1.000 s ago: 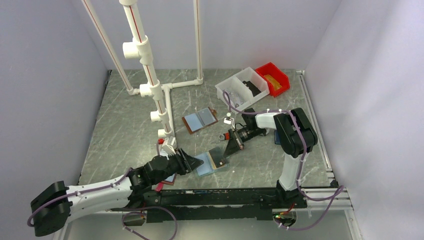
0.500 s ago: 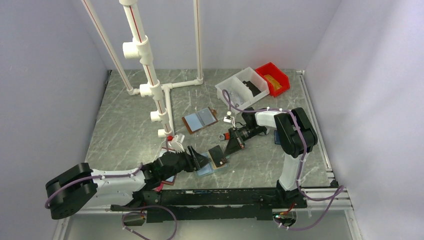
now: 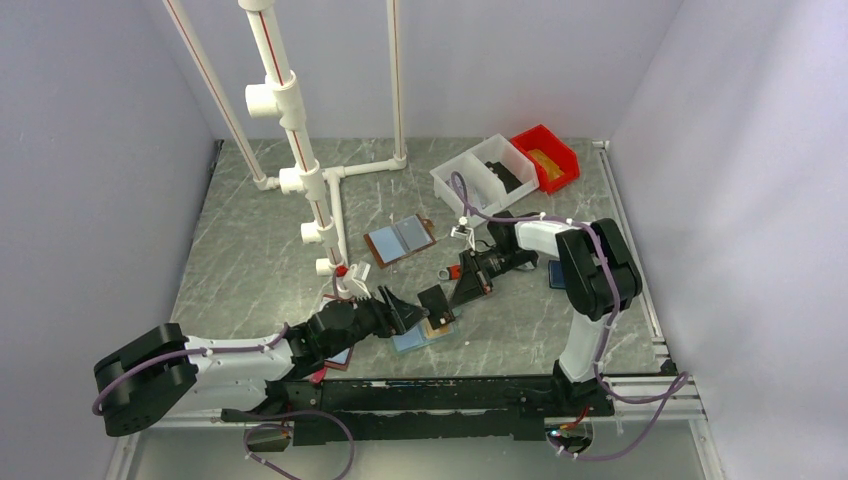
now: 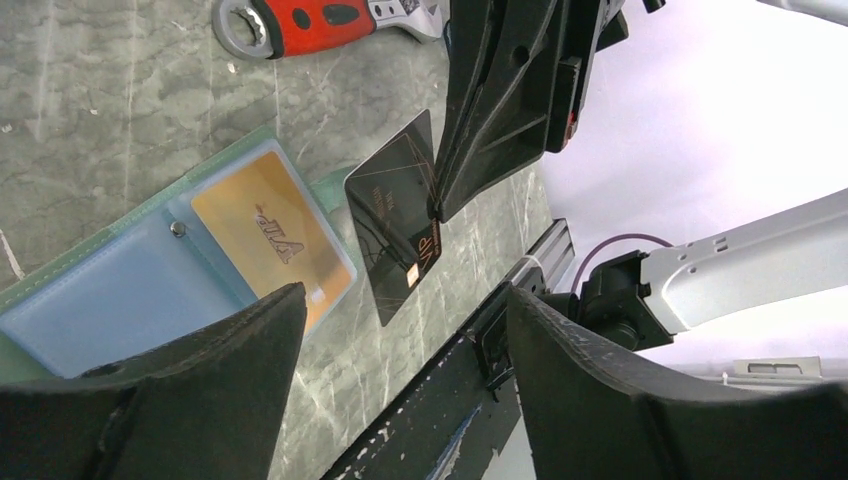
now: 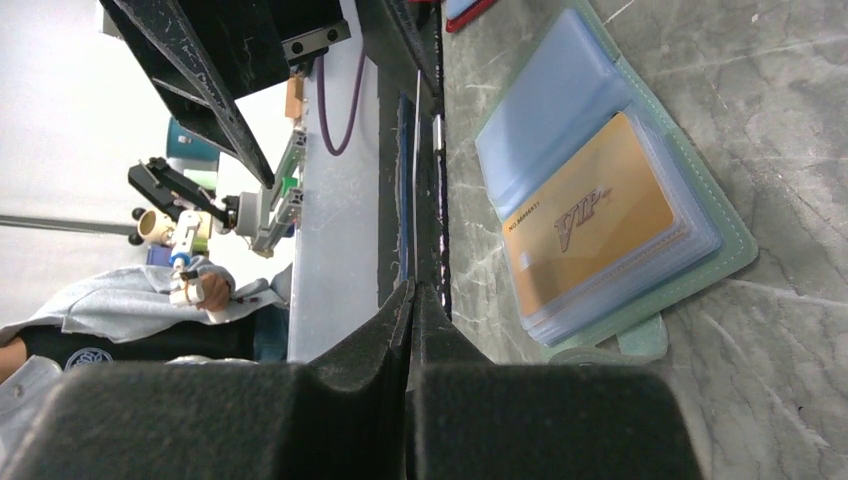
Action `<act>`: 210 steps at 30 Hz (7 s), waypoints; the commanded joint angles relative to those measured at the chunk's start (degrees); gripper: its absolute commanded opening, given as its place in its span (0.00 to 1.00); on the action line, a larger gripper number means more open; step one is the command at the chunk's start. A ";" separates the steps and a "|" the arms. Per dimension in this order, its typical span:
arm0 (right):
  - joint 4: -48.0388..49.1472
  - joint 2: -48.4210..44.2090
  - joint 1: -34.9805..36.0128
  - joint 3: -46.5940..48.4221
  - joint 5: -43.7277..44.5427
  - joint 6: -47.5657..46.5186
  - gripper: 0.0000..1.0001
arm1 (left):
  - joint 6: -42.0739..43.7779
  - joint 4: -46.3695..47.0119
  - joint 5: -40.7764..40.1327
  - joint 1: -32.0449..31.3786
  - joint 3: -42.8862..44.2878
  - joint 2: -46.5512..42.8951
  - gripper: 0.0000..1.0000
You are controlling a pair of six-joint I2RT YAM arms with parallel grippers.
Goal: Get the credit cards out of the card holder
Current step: Remove the credit card from the card holder, then place the credit card in the storage box.
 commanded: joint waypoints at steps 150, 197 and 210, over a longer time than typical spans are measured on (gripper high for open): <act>-6.02 0.96 -25.93 35.92 41.16 -3.61 0.00 | 20.39 -18.75 9.41 4.22 3.55 -8.78 0.99; 6.70 26.29 -20.14 66.56 42.29 9.59 0.00 | 16.09 -14.46 9.32 4.22 2.20 -10.50 0.99; 5.14 27.51 -16.53 64.86 46.91 4.96 0.22 | 12.37 -11.41 10.88 4.22 0.47 -9.60 0.99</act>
